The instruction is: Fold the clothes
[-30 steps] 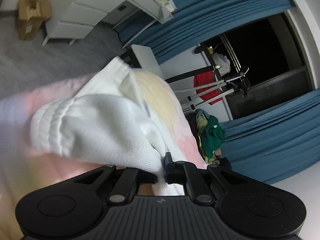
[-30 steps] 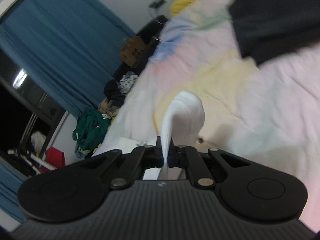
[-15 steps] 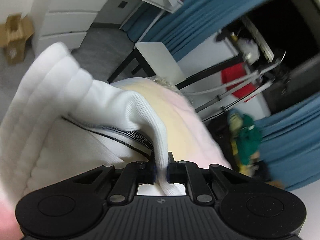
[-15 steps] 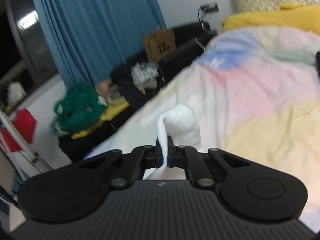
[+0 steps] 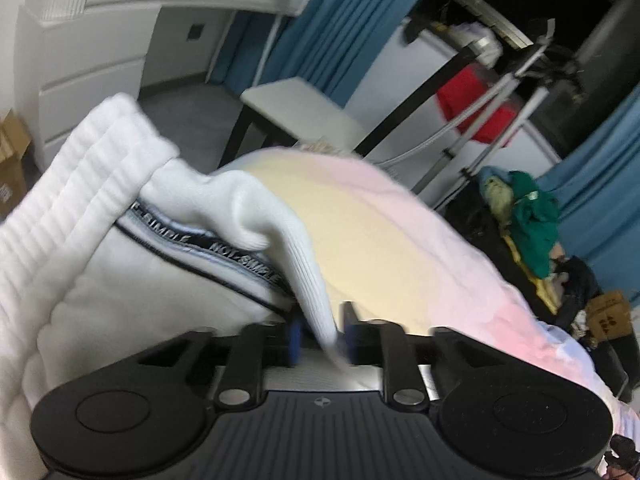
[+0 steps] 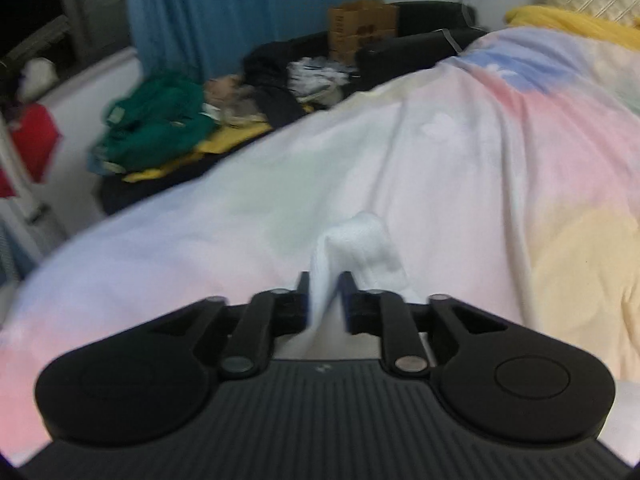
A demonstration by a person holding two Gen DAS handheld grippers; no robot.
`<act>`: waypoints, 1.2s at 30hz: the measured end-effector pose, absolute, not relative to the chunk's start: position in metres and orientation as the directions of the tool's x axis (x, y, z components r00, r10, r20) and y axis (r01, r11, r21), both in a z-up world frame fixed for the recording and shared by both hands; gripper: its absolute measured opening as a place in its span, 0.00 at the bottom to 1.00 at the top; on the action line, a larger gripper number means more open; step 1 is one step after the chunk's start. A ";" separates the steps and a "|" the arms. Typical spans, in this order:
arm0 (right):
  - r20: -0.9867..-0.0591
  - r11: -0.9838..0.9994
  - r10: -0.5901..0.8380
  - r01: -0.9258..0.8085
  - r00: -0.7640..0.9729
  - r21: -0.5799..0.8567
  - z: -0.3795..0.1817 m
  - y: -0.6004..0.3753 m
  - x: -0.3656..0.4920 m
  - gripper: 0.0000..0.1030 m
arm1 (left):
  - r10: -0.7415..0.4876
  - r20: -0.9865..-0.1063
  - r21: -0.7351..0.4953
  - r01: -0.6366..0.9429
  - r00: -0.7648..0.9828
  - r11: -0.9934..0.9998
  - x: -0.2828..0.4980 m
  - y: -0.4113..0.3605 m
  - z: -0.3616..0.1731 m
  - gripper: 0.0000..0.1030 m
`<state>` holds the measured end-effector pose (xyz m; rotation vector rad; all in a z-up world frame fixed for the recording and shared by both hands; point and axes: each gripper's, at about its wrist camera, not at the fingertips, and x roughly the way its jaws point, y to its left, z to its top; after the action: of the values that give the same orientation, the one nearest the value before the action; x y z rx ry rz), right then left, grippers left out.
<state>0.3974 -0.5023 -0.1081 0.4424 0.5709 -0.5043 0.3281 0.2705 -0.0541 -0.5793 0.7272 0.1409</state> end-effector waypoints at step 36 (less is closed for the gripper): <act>-0.413 0.360 -0.135 0.432 0.901 0.826 -0.182 -0.546 0.226 0.17 | -0.041 -0.569 -0.732 -0.484 0.821 0.480 0.211 0.309 -0.129 0.59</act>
<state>0.2258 -0.5465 -0.1821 1.1483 0.2955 -0.3722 0.2110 0.3092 -0.1289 -1.0482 0.5685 0.2884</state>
